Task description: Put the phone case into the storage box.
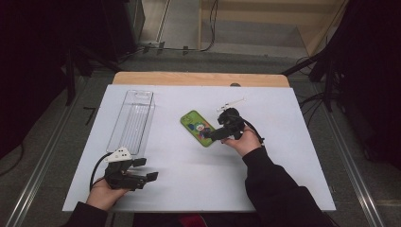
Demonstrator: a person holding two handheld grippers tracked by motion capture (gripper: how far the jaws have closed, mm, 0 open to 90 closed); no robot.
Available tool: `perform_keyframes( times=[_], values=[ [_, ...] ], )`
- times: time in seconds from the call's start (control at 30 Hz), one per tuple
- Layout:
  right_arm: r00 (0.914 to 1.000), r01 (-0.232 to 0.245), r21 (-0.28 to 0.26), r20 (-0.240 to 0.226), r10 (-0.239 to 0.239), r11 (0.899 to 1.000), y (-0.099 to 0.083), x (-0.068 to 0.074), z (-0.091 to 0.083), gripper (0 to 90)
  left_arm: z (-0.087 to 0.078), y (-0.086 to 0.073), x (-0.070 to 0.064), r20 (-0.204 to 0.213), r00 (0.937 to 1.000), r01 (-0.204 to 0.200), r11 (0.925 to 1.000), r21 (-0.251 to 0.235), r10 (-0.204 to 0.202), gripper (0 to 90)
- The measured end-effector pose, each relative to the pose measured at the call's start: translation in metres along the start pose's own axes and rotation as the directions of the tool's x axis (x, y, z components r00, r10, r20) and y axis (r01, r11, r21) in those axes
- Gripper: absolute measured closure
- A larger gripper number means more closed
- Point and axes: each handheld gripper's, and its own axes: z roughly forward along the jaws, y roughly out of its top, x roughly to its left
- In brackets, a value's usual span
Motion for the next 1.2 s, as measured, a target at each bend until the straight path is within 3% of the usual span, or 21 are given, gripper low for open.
perform_keyframes(
  times=[0.53, 1.2],
  values=[
    [0.9991, 0.003, 0.023, 0.042, -0.004, 1.000, 0.019, 0.002, 0.025, 4.9, 0.001, 0.000, 0.000, 0.005, 1.0000, -0.002, 1.0000, 0.002, 0.002, 21.0],
    [0.9988, 0.008, 0.013, 0.048, -0.008, 1.000, 0.032, 0.003, 0.047, 4.9, 0.000, -0.001, 0.001, 0.004, 1.0000, -0.001, 1.0000, 0.003, 0.001, 21.0]
  ],
)
